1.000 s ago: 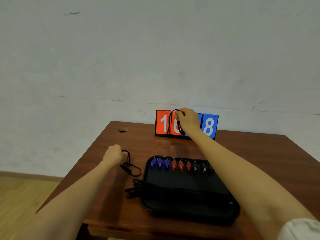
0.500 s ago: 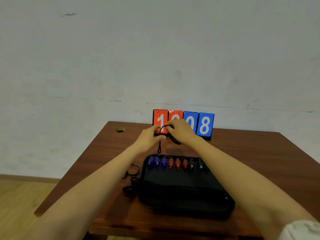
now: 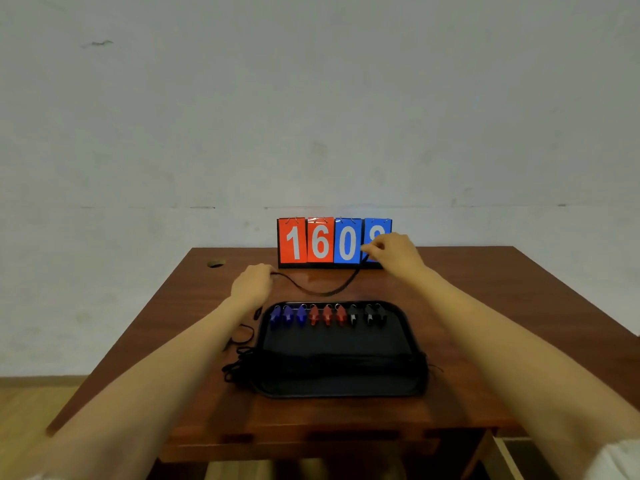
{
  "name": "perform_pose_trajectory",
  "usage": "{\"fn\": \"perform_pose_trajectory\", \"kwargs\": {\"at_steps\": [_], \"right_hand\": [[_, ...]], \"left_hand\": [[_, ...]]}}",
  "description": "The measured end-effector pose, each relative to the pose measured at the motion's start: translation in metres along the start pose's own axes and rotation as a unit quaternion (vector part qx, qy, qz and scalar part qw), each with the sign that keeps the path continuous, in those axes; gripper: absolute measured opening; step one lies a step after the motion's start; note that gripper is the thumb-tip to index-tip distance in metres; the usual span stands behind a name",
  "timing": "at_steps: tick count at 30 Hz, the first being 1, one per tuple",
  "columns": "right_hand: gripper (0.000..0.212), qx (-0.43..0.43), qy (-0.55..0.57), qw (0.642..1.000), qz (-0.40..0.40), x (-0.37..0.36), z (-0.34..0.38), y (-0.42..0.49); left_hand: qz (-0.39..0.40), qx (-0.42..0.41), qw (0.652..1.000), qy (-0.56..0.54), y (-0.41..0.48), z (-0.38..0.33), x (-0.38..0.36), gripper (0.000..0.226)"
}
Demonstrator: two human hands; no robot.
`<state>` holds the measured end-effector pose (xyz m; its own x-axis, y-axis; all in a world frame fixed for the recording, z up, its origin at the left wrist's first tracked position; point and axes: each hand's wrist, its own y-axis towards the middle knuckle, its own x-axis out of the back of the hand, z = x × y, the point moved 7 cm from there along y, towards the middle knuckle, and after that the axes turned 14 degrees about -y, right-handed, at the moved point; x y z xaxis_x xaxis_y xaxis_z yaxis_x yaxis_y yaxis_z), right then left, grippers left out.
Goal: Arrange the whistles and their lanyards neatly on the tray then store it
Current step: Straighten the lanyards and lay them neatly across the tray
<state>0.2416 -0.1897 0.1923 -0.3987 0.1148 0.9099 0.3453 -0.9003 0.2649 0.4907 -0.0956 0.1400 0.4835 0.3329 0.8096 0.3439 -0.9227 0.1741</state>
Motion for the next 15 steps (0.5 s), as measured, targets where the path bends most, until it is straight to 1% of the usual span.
{"fn": "perform_pose_trajectory", "kwargs": {"at_steps": [3, 5, 7, 11, 15], "right_hand": [[0.028, -0.047, 0.0, 0.999, 0.016, -0.001, -0.035, -0.011], [0.023, -0.093, 0.037, 0.995, 0.021, -0.007, -0.059, -0.019], [0.024, -0.134, 0.082, 0.987, 0.043, -0.016, -0.077, -0.03], [0.026, -0.153, 0.104, 0.98, 0.071, -0.034, -0.097, -0.052], [0.021, -0.166, 0.086, 0.979, 0.086, -0.051, -0.108, -0.072]], "left_hand": [[0.01, 0.018, 0.999, 0.05, -0.006, 0.012, -0.006, 0.032], [0.022, 0.024, 0.996, 0.079, -0.01, 0.019, -0.011, 0.031], [0.035, 0.021, 0.994, 0.101, -0.015, 0.026, -0.018, 0.032], [0.06, 0.023, 0.989, 0.134, -0.026, 0.035, -0.029, 0.029], [0.063, 0.024, 0.989, 0.135, -0.038, 0.038, -0.036, 0.03]]}}
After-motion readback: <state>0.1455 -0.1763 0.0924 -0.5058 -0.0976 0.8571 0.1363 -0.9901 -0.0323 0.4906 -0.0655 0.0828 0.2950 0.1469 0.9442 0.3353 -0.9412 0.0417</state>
